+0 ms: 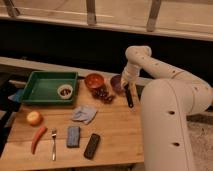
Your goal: Wipe purple bowl with brush
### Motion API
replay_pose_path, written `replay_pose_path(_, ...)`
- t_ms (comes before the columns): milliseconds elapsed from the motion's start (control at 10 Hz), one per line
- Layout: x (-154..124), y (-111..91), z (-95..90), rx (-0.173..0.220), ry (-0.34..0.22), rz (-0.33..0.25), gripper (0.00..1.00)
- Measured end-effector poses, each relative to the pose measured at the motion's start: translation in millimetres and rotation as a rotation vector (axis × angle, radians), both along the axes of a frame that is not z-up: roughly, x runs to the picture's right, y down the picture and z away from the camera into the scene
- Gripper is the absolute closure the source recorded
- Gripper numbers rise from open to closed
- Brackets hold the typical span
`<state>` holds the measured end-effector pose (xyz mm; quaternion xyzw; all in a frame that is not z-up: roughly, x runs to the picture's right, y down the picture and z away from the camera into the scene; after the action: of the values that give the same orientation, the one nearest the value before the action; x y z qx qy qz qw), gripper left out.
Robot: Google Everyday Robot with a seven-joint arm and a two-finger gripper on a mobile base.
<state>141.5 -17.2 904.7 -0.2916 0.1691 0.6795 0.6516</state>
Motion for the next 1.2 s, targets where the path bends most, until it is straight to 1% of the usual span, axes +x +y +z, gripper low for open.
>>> replay_pose_path(200, -19.6, 0.8, -2.1, 0.008, -0.043, -0.009, 0.87)
replay_pose_path(400, -31.7, 13.2, -14.2, -0.007, -0.075, -0.031, 0.87)
replay_pose_path(500, -31.5, 20.8, -18.1, -0.020, -0.067, -0.045, 0.87)
replay_pose_path(600, -29.8, 23.7, -20.5, -0.027, -0.053, -0.050, 0.87)
replay_pose_path(700, -17.6, 27.2, -20.8, -0.035, -0.019, -0.058, 0.87)
replay_pose_path(800, -5.2, 25.0, -19.2, -0.037, 0.008, -0.058, 0.87)
replay_pose_path(900, 2.7, 19.4, -11.8, -0.036, 0.032, -0.066, 0.87)
replay_pose_path(1000, 2.6, 11.8, -3.2, -0.028, 0.042, -0.069, 0.87)
replay_pose_path(1100, 0.3, 8.1, 3.2, -0.025, 0.041, -0.075, 0.87)
replay_pose_path(1200, -5.2, 5.1, 6.8, -0.019, 0.028, -0.076, 0.87)
